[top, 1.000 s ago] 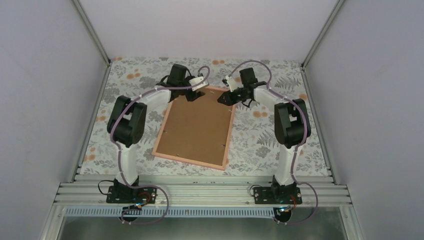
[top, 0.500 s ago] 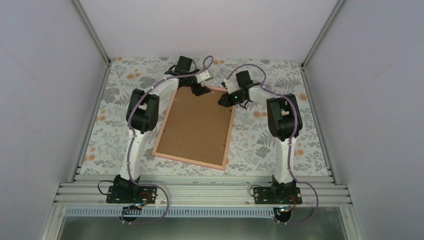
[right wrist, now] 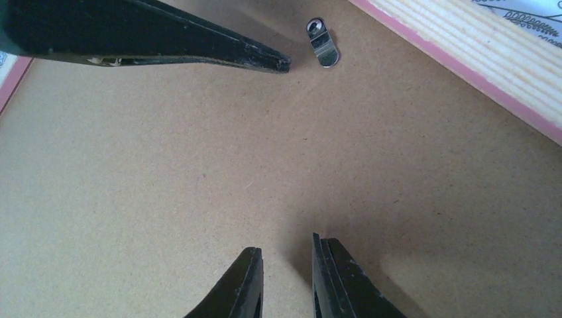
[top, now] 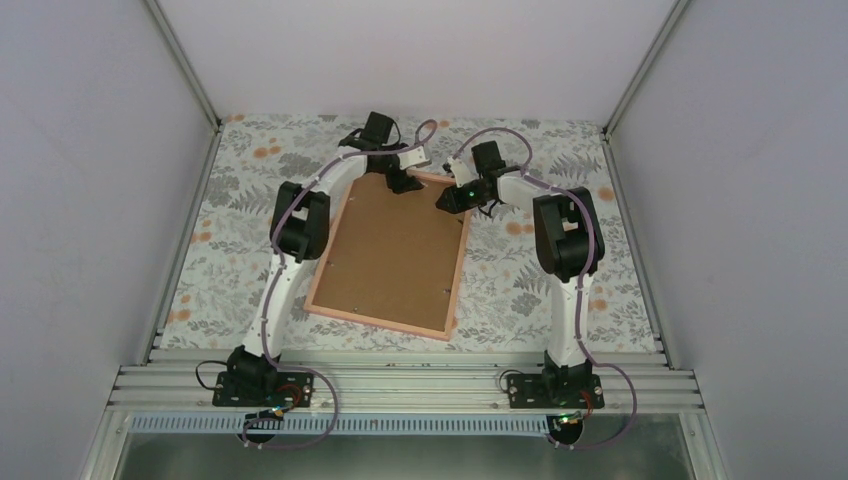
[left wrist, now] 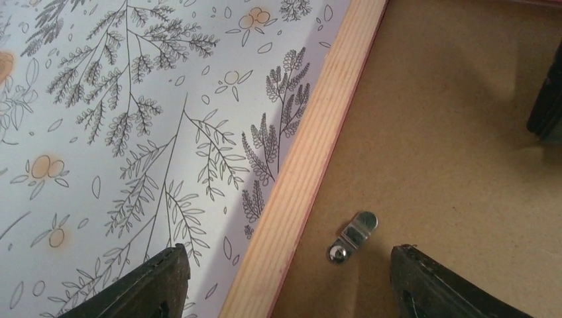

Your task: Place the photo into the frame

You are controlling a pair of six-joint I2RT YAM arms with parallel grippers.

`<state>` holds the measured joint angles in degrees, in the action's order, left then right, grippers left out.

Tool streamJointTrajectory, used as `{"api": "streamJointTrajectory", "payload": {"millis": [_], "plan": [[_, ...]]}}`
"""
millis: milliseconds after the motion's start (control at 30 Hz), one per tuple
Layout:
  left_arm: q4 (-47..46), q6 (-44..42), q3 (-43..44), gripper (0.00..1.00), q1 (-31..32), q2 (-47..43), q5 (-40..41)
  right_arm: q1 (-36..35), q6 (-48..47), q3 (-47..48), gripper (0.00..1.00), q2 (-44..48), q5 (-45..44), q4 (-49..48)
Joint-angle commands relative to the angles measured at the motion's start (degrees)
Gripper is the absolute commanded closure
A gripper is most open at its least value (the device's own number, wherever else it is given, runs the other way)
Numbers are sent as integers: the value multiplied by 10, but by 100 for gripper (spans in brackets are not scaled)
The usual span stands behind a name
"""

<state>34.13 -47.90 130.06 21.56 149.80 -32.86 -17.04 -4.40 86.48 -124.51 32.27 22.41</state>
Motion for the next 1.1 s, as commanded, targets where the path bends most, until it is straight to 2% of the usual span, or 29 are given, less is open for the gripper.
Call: {"api": "streamJointTrajectory", "payload": {"millis": [0,267,567,767,833,1067], "plan": [[30,-29,36,25,15,22,31,8,6,-11,79,-9,-9,-11],[35,-54,46,33,36,41,91,12,7,-14,80,-7,-9,-11],[40,-38,66,65,37,53,100,16,6,-27,80,2,-4,-17],[41,-27,67,72,37,53,107,16,6,-39,80,8,-4,-22],[42,-22,69,72,36,52,103,16,5,-41,80,9,-3,-22],[39,17,108,56,25,37,55,17,6,-42,80,10,-1,-22]]}}
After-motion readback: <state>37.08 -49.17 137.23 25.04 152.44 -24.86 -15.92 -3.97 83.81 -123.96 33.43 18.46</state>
